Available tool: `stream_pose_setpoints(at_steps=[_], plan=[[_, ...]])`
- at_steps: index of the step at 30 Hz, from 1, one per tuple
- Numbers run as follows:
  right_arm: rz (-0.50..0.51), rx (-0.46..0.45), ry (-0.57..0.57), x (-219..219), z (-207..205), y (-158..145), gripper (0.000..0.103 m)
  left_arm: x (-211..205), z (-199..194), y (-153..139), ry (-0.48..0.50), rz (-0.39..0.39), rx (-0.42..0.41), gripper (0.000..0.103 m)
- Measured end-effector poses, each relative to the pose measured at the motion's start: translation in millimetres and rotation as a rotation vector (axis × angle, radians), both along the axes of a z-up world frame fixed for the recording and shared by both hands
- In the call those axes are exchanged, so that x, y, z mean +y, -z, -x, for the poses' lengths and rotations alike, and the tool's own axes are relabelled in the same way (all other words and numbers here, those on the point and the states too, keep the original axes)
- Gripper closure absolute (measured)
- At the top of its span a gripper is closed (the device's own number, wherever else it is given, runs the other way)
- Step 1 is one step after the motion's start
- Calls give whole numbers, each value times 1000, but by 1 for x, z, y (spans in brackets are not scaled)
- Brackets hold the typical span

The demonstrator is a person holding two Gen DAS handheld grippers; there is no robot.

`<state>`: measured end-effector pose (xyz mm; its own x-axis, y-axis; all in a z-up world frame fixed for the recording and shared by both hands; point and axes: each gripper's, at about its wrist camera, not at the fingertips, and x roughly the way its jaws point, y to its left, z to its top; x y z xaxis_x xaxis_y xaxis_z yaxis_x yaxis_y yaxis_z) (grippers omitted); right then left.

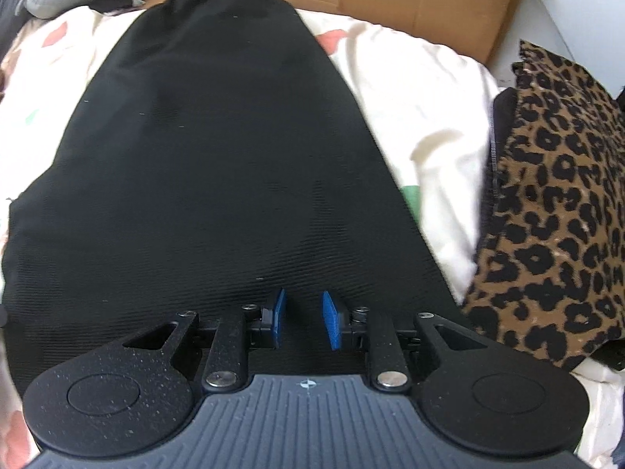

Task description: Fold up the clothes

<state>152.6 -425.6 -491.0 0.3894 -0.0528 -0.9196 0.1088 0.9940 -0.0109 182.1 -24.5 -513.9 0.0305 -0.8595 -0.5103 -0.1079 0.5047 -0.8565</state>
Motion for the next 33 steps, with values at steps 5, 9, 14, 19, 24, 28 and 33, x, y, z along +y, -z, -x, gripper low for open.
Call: stream_pose_setpoints(at_steps=[5,9,14,19,24,28,33], plan=[[22,-1,21,-13,0,3,75,2,7,15,4,46,58,71],[13,-5,31,-21,0,7,76,-3,12,19,17,50,69,74],[-2,-14,35,-24,2,9,76,-6,12,27,24,54,101,86],[-14,-24,41,-26,3,10,76,-3,14,30,10,68,117,90],[-12,-48,60,-30,3,9,76,-6,17,25,7,37,92,96],[-19,-71,94,-35,4,0,75,-9,16,14,22,-1,71,99],[17,-125,117,-43,7,-10,74,-10,14,-3,54,-38,42,99]])
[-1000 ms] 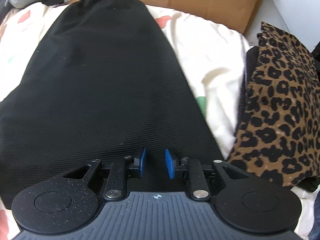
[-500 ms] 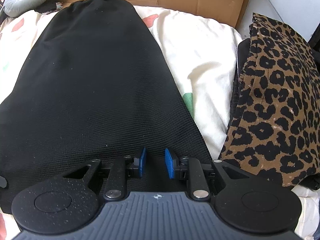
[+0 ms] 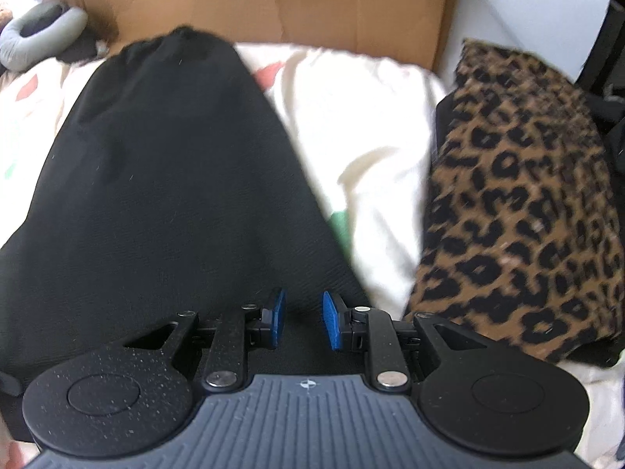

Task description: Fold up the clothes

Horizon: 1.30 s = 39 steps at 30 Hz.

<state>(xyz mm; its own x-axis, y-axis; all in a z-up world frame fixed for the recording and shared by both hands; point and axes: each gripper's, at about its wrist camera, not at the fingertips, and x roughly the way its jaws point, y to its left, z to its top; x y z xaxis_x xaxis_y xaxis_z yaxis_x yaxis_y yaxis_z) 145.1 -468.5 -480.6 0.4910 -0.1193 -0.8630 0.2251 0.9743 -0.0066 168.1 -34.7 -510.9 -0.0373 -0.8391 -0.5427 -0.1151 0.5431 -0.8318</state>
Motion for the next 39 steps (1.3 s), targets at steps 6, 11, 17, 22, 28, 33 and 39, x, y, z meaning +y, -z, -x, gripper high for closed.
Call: stream_pose_setpoints(at_steps=[6,11,17,22,28,33,39], plan=[[-13,2,46,-19,-3,7,71,4,-2,-16,28,-37,-27,100],[-71,7,15,-23,-4,13,71,14,-6,-28,19,-83,-40,100],[-146,2,-23,-25,-5,17,68,21,-10,-31,10,-139,-38,100],[-151,-45,-40,-24,-4,12,67,19,-15,-30,20,-198,-44,100],[-170,-38,-78,-16,-4,14,68,21,-19,-29,19,-228,-48,100],[-200,-5,-39,-21,-7,20,67,18,-21,-27,17,-238,-46,100],[-281,6,-44,-21,-4,19,70,16,-21,-27,13,-231,-45,100]])
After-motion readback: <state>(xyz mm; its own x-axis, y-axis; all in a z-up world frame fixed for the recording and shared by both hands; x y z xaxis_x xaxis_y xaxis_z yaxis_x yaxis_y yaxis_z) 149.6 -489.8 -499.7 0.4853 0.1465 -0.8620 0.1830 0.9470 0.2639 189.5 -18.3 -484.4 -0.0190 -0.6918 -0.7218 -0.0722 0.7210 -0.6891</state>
